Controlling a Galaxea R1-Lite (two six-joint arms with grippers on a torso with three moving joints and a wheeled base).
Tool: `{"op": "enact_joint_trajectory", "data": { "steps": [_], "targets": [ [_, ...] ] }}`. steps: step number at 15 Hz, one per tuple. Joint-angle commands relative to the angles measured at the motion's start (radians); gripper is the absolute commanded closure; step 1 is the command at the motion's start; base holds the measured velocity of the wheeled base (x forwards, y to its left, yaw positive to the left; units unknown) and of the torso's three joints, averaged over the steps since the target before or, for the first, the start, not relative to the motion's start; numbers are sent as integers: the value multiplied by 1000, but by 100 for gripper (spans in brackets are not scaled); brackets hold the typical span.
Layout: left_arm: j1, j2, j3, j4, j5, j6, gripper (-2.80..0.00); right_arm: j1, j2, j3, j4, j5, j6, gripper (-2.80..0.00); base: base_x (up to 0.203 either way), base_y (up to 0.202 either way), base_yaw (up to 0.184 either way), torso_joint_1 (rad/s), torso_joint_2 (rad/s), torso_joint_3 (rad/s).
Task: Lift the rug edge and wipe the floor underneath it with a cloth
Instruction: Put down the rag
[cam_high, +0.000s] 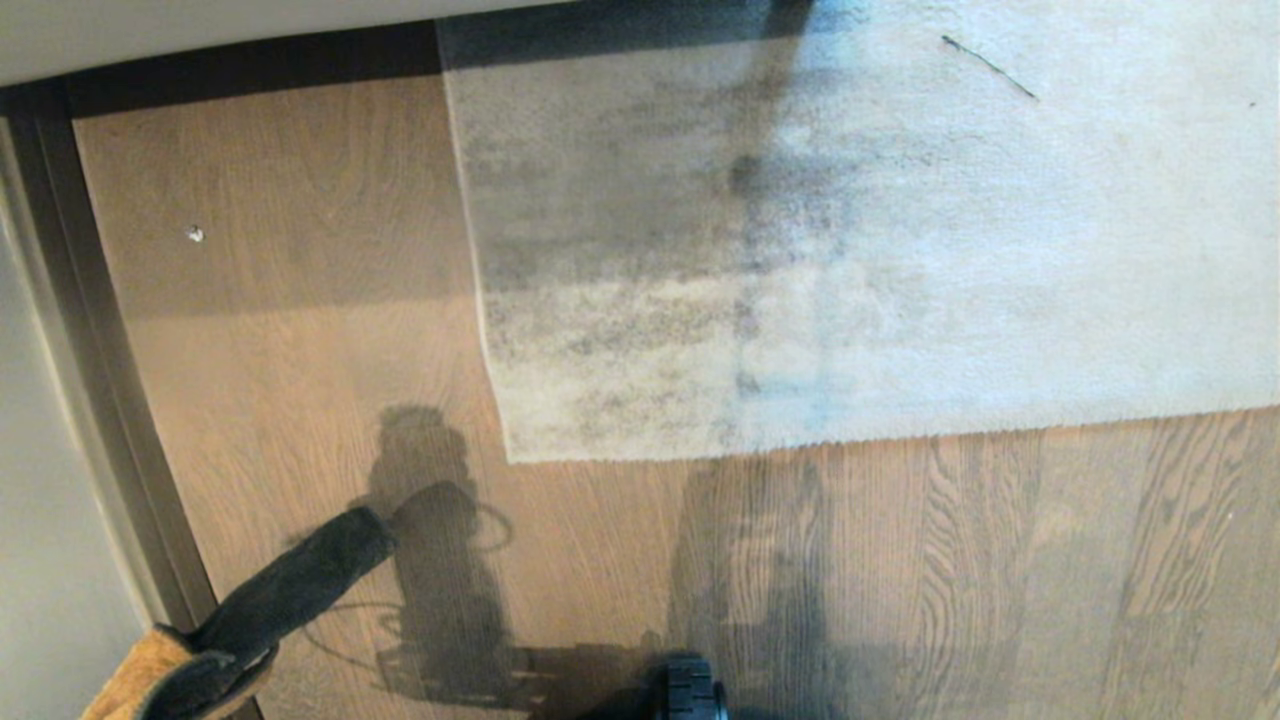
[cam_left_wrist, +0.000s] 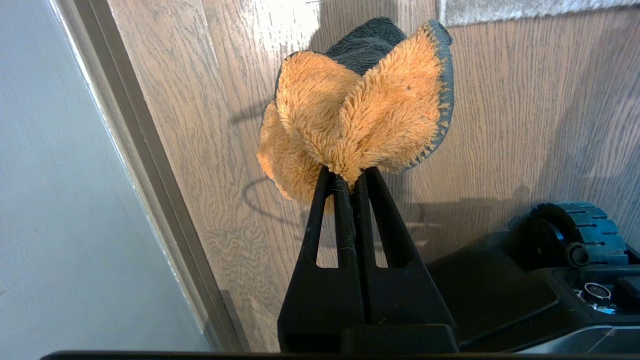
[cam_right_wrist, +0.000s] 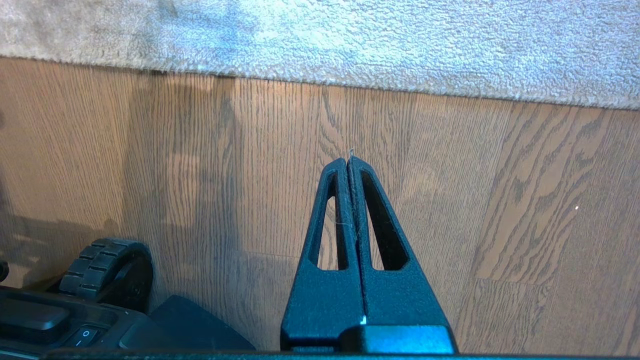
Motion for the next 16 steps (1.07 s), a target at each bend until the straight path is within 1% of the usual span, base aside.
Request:
{"op": "enact_joint_trajectory", "data": {
  "steps": [1, 16],
  "targets": [
    [0, 0, 0, 1, 0, 0, 0, 0, 2, 0, -1, 1, -2, 0, 0, 0, 0, 0, 0, 0],
    [0, 0, 0, 1, 0, 0, 0, 0, 2, 0, 0, 1, -1, 0, 0, 0, 0, 0, 0, 0]
  ]
}}
